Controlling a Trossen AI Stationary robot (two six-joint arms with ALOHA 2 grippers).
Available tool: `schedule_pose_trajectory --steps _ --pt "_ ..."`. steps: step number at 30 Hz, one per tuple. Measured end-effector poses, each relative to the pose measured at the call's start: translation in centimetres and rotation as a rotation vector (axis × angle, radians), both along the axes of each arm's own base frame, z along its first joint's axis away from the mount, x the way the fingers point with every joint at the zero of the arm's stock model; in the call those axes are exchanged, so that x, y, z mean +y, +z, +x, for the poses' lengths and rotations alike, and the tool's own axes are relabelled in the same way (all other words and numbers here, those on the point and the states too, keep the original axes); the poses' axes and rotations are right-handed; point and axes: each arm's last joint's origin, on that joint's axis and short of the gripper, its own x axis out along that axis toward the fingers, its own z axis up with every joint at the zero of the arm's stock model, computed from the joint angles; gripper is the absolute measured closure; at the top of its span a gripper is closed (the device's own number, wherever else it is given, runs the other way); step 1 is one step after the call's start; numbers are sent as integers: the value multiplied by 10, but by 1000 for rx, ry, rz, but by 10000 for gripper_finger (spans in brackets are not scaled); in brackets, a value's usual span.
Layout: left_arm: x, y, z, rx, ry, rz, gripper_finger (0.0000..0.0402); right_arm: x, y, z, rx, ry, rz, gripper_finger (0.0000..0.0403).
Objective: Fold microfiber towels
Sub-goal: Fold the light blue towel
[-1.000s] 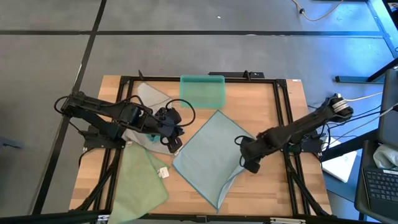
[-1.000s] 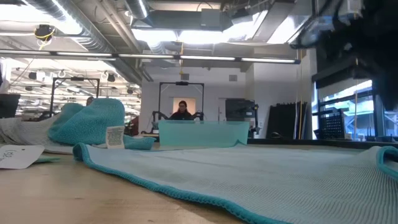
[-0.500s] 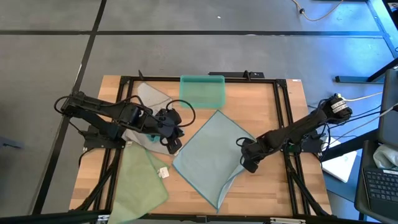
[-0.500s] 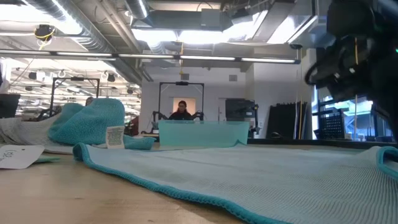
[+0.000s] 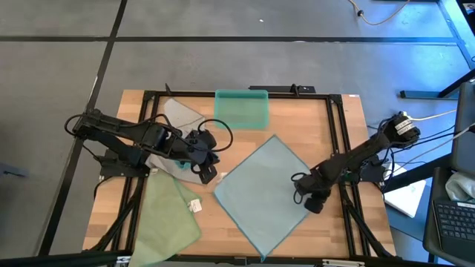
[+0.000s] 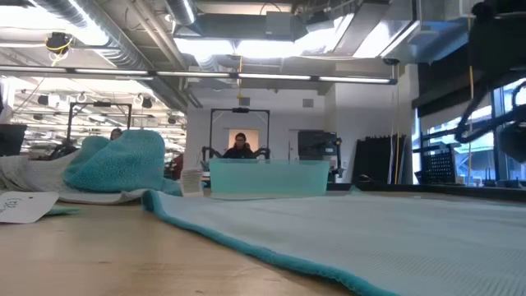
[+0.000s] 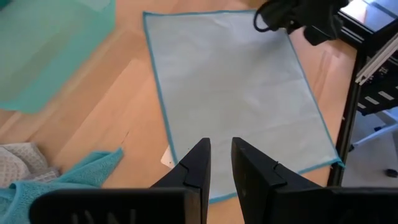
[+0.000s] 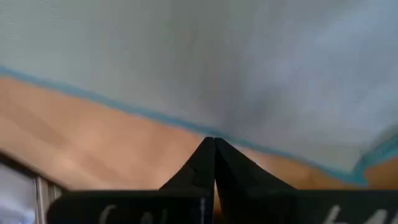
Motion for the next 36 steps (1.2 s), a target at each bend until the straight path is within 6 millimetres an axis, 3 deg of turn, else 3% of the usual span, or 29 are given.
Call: schedule_pose_trajectory --steps 5,12,18,21,25,29,32,36 --pt "1 0 0 -1 5 4 346 10 9 4 -15 16 22 392" --pt "0 0 0 4 -26 32 346 23 48 37 -295 37 -110 392" --pt "-6 -12 9 90 -354 251 346 38 96 63 -603 38 -246 392" --pt "-7 -27 22 134 -429 314 346 37 109 63 -563 -150 -306 392" --pt "-4 -57 56 106 -475 320 346 41 108 60 -481 -392 -283 392" --pt "-1 -104 89 165 -558 223 346 44 90 56 -403 -437 -318 392" --pt "-1 -140 103 266 -610 137 346 38 71 57 -351 -440 -367 392" --pt "-4 -177 107 407 -689 18 346 21 41 55 -213 -462 -368 392"
